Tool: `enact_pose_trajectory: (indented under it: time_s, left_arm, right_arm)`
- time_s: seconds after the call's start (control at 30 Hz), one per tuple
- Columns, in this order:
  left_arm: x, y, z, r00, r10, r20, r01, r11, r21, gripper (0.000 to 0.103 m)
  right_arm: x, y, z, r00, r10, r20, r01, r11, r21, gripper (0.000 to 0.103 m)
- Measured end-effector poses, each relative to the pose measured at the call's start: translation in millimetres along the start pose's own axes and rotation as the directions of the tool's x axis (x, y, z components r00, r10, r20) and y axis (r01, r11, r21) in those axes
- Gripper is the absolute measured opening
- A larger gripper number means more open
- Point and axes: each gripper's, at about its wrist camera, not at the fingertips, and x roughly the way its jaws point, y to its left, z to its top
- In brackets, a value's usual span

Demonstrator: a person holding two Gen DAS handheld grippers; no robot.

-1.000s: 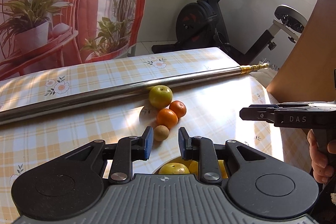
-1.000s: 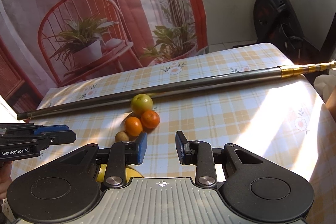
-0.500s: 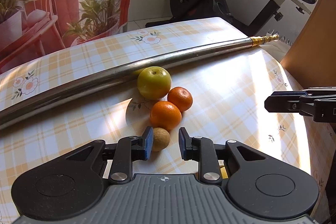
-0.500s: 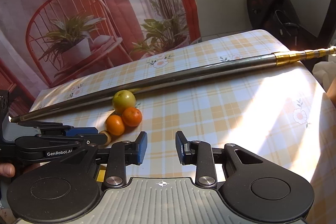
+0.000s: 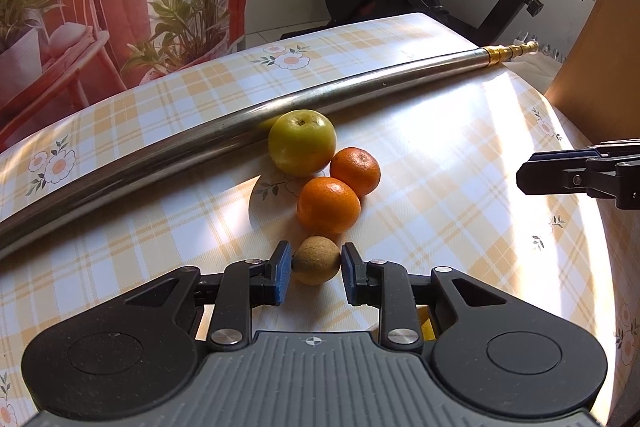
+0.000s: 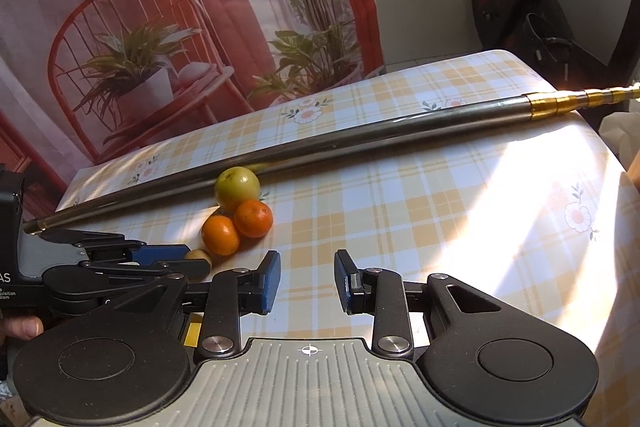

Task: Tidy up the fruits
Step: 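Grasp the last brown kiwi with the left tool while the right tool approaches the green apple, then close the right tool on the green-yellow apple while the left tool holds the kiwi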

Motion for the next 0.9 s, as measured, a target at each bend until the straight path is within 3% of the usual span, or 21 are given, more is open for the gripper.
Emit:
enact_pose_trajectory:
  time_s: [0.1,0.37,0.57,0.7,0.9]
  left_arm:
    - [-11,3,-5,1.0,0.029,0.013,-0.029,1.0,-0.01,0.028]
    - [-69,27,-28,0.991,0.103,0.086,-0.088,0.984,-0.156,0.028]
    - [-102,43,-38,0.972,0.181,0.149,-0.136,0.953,-0.271,0.028]
    - [-114,44,-43,0.956,0.218,0.194,-0.152,0.94,-0.307,0.028]
    - [-117,51,-54,0.957,0.213,0.197,-0.128,0.92,-0.37,0.028]
  right_arm:
    - [0,1,0,1.0,0.002,0.0,-0.002,1.0,-0.001,0.028]
    - [-3,4,1,1.0,0.011,0.012,-0.011,1.0,-0.019,0.028]
    - [7,27,13,0.998,-0.031,0.056,0.039,0.989,-0.143,0.028]
    - [22,43,23,0.996,0.011,0.087,0.007,0.979,-0.204,0.028]
    - [55,64,39,0.993,0.023,0.112,0.012,0.954,-0.301,0.029]
